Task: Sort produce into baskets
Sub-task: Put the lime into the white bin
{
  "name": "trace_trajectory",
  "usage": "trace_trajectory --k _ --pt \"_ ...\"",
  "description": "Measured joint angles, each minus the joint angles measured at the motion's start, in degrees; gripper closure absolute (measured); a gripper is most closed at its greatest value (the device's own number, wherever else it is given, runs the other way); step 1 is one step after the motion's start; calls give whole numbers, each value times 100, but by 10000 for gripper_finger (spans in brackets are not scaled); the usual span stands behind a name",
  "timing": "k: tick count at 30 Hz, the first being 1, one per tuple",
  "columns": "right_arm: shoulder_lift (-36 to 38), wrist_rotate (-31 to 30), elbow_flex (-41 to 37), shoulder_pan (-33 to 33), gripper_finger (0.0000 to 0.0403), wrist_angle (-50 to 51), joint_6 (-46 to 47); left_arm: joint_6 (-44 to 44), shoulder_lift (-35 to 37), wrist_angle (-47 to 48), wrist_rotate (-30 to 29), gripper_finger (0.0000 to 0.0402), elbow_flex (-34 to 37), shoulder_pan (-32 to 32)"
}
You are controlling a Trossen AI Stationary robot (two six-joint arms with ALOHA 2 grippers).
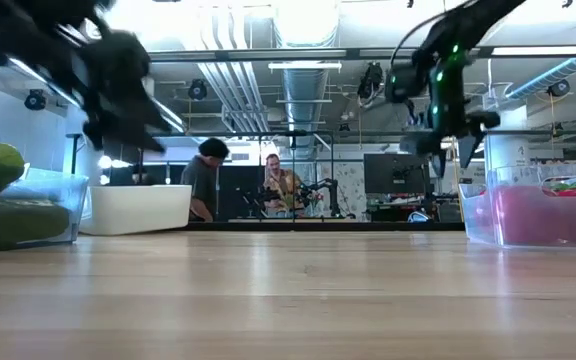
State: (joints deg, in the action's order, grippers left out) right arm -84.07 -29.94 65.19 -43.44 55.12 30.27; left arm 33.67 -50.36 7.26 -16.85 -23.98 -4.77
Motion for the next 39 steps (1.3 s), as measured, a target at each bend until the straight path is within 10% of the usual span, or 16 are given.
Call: trace_trajectory --k 6,9,19,39 --pt "-336 -565 -299 -317 132 -1148 1770 -292 -19 -1400 -2641 173 220 -2593" --pt "-452 -600 -438 -481 126 -1261 2788 -770 -34 -1206 -3074 173 -63 -3210" --pt "-947 -612 -599 -881 126 -1257 4778 -750 -365 -578 -3076 173 -635 -3445" --pt "-1875 -1218 -445 -1330 189 -1312 5789 -126 -1359 -607 -3054 173 -634 -3443"
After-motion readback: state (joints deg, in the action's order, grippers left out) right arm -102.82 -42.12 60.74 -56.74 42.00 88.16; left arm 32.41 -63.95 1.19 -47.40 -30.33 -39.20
